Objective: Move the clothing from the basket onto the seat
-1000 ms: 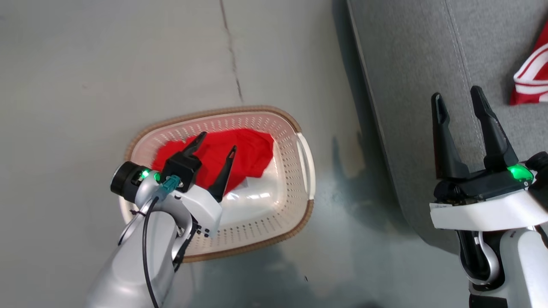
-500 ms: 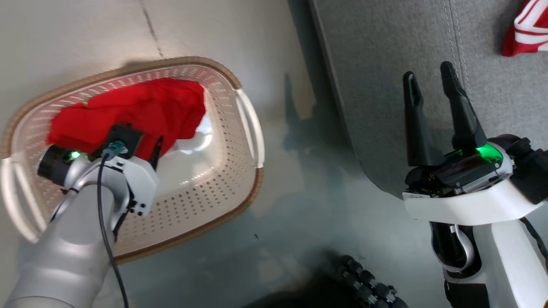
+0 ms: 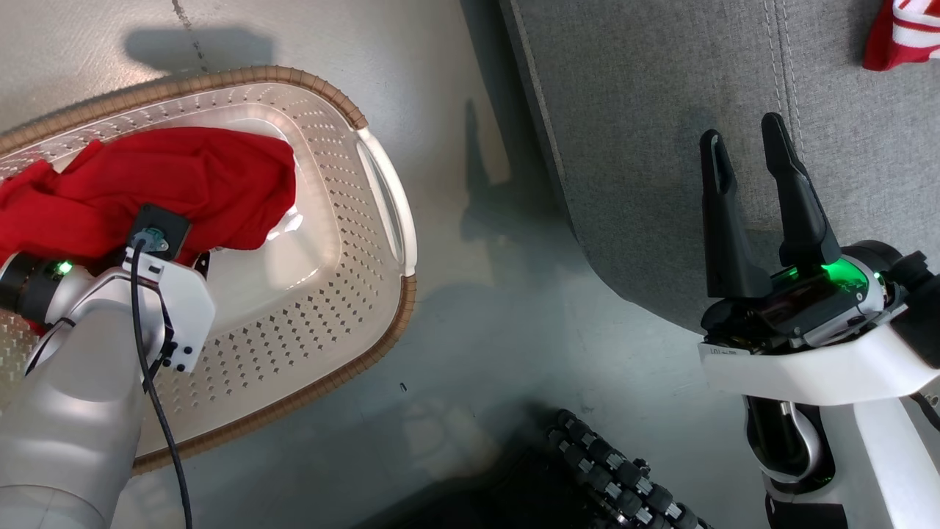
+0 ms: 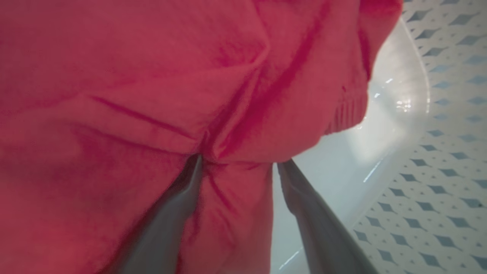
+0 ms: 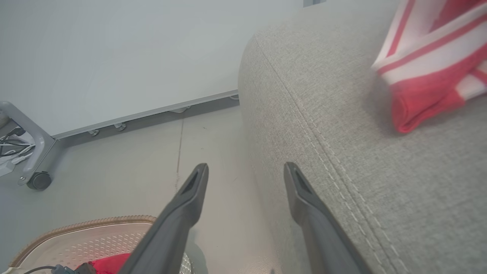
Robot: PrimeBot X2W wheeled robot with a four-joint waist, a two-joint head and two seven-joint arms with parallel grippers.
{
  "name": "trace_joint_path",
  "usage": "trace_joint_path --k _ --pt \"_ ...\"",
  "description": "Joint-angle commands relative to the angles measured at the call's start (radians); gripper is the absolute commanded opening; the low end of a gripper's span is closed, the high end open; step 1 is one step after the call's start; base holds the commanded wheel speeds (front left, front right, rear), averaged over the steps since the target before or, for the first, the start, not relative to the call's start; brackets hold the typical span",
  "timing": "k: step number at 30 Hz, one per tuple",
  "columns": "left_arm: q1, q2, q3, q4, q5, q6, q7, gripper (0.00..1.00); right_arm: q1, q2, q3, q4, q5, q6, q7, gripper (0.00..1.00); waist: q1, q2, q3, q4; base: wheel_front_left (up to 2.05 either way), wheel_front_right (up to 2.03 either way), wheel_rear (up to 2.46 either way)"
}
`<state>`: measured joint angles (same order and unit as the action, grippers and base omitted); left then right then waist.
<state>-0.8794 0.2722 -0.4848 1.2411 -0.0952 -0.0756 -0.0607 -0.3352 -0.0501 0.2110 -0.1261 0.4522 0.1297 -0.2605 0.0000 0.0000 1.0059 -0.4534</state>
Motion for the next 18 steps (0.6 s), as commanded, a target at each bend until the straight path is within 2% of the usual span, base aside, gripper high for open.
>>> trace_joint_path --k 1,2,3,10,18 --pt "-0.017 0.014 -0.006 0.014 0.007 0.014 0.013 0.74 0.014 -0.002 0.0 -0.011 0.006 0.002 -0.006 1.0 0.0 0.0 0.002 0.0 0.0 0.0 0.0" --pt "-0.02 0.017 -0.01 0.017 0.009 0.014 0.015 0.19 0.016 -0.002 -0.002 -0.013 0.006 0.002 -0.006 1.0 0.0 0.0 0.003 0.0 0.0 0.0 0.0" --pt "-0.022 0.018 -0.013 0.021 0.009 0.013 0.018 0.0 0.016 -0.002 -0.004 -0.014 0.008 0.002 -0.006 1.0 0.0 0.0 0.003 0.001 0.0 0.0 0.0" --pt "-0.043 0.01 -0.03 0.017 0.009 0.016 -0.049 0.0 -0.006 -0.002 0.005 -0.008 0.009 0.002 -0.006 1.0 0.0 0.0 -0.007 0.0 0.0 0.0 0.0" --pt "-0.016 -0.032 -0.035 -0.015 -0.014 -0.004 -0.149 0.0 -0.045 -0.002 0.024 0.015 -0.011 0.002 -0.006 1.0 0.0 0.0 -0.056 0.005 0.0 0.0 0.0"
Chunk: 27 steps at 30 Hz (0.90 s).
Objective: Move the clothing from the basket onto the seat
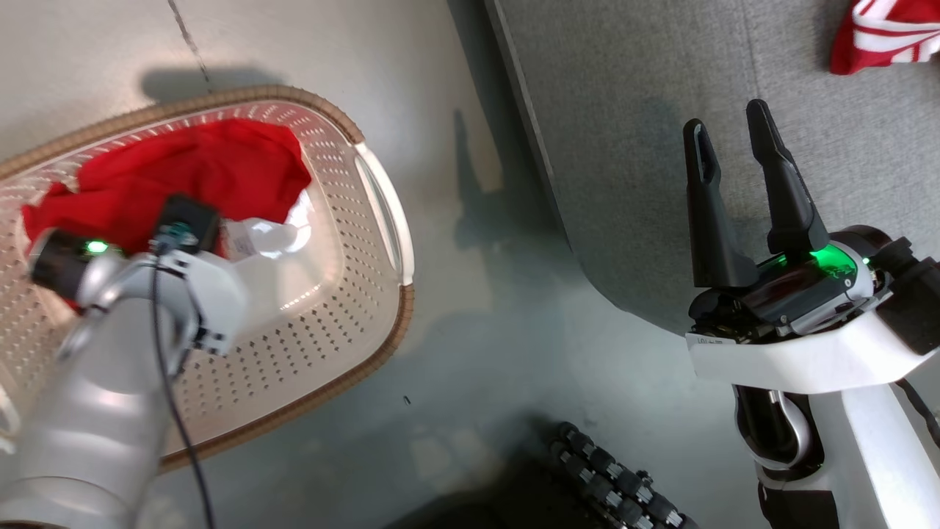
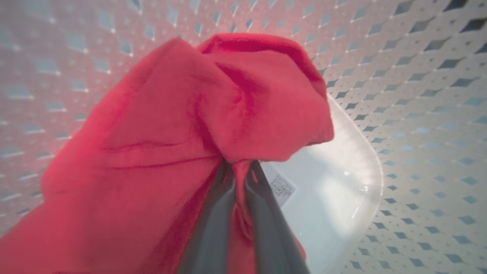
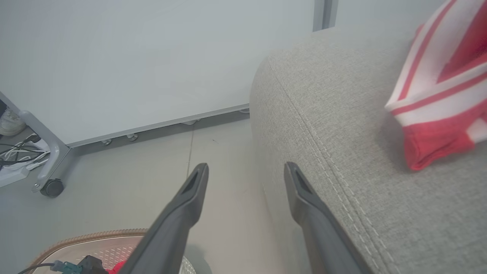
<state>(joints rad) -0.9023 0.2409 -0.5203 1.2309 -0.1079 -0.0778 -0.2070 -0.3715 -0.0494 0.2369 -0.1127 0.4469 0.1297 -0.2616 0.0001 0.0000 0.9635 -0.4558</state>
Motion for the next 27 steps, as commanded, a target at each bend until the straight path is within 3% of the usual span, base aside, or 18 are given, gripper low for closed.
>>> trace_joint_path --k 1,12,27 --pt "0.014 -0.018 -0.003 -0.012 -0.006 -0.006 -0.013 0.0 -0.008 -0.003 -0.007 0.008 -0.013 0.002 -0.005 1.0 -0.0001 0.0 -0.028 0.018 0.0 0.0 0.0" --pt "0.102 -0.141 0.017 -0.166 -0.098 -0.041 -0.059 0.0 0.013 -0.004 -0.063 0.064 -0.118 0.002 0.007 1.0 -0.0001 0.0 -0.198 0.182 0.0 0.0 0.0" --pt "0.353 -0.17 0.116 -0.627 -0.165 -0.038 -0.059 0.0 0.109 -0.005 -0.154 0.043 -0.209 0.002 0.151 1.0 -0.0001 0.0 -0.448 0.361 0.0 0.0 0.0"
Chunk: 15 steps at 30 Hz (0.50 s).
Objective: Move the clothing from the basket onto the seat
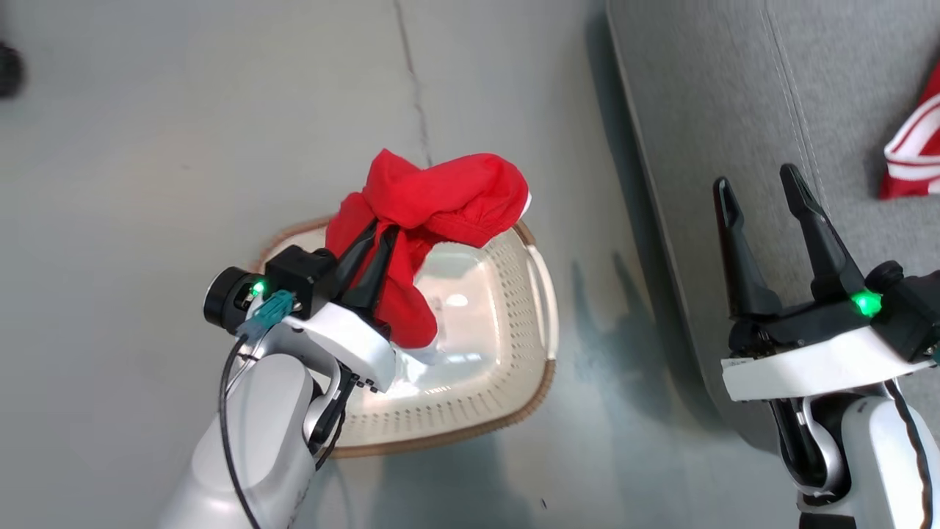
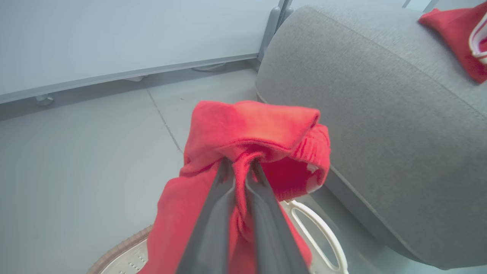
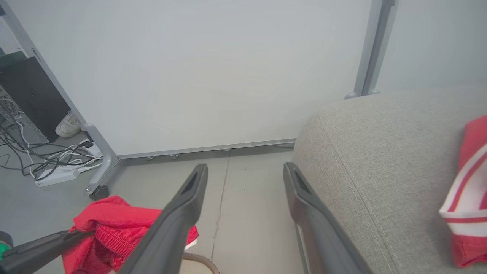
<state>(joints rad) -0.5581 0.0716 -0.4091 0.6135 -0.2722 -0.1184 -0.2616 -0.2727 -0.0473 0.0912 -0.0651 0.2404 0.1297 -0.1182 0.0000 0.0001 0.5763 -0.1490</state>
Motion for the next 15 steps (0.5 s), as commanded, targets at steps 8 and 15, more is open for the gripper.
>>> trace_joint_path --k 8,15 --pt "0.09 0.002 0.076 -0.217 0.013 0.014 -0.004 0.0 0.065 -0.006 -0.026 -0.006 -0.007 0.002 0.053 1.0 0.0 -0.0001 -0.175 0.097 0.0 0.0 0.0" --pt "0.125 -0.001 0.118 -0.33 0.013 0.018 -0.004 0.0 0.108 -0.006 -0.035 -0.004 -0.007 0.002 0.08 1.0 0.0 -0.0001 -0.264 0.108 0.0 0.0 0.0"
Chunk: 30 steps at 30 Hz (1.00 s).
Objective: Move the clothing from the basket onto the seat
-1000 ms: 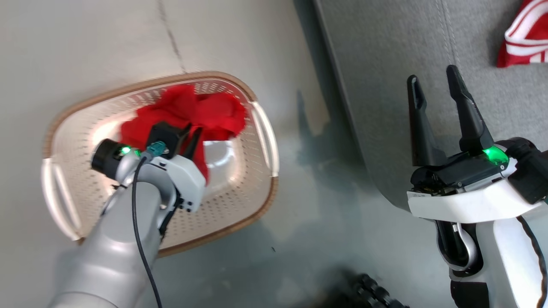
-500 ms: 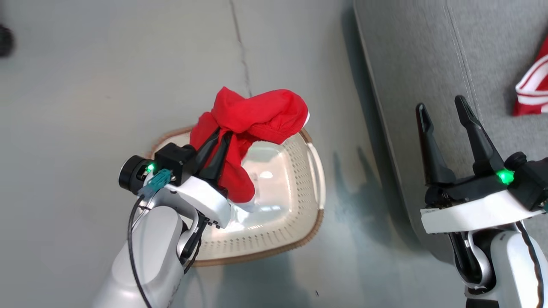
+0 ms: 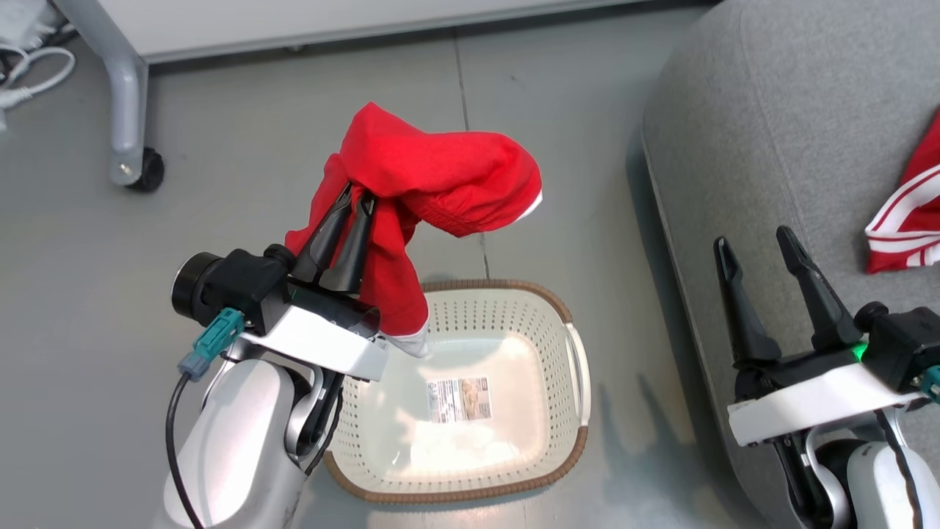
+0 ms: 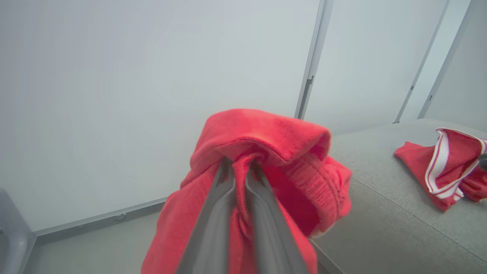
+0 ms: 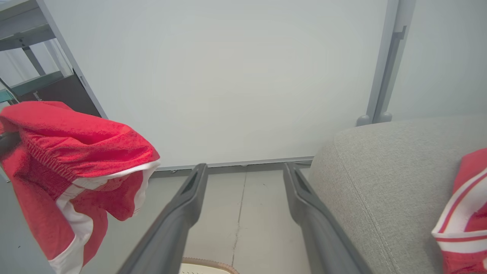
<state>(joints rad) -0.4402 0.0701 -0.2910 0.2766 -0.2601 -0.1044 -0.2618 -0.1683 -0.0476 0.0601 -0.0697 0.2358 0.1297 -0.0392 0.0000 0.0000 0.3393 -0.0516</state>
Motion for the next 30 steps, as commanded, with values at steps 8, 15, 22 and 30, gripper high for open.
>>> trace_joint_path --k 8,15,22,30 --pt "0.068 0.001 0.034 -0.118 0.001 0.008 -0.004 0.0 0.063 -0.006 -0.001 0.002 0.004 0.002 0.029 1.0 0.0 0.0 -0.127 0.009 0.0 0.0 0.0" --pt "0.159 0.005 0.023 -0.178 -0.008 0.016 0.001 0.0 0.117 -0.006 0.005 0.009 0.015 0.002 0.048 1.0 0.0 0.0 -0.206 0.003 0.0 0.0 0.0" --pt "0.258 0.013 0.017 -0.21 -0.025 0.035 0.022 0.0 0.167 -0.006 0.018 0.018 0.029 0.002 0.065 1.0 0.0 0.0 -0.276 0.0 0.0 0.0 0.0" --pt "0.311 0.016 0.012 -0.224 -0.041 0.051 0.036 0.0 0.195 -0.006 0.022 0.023 0.034 0.002 0.078 1.0 0.0 0.0 -0.315 0.006 0.0 0.0 0.0"
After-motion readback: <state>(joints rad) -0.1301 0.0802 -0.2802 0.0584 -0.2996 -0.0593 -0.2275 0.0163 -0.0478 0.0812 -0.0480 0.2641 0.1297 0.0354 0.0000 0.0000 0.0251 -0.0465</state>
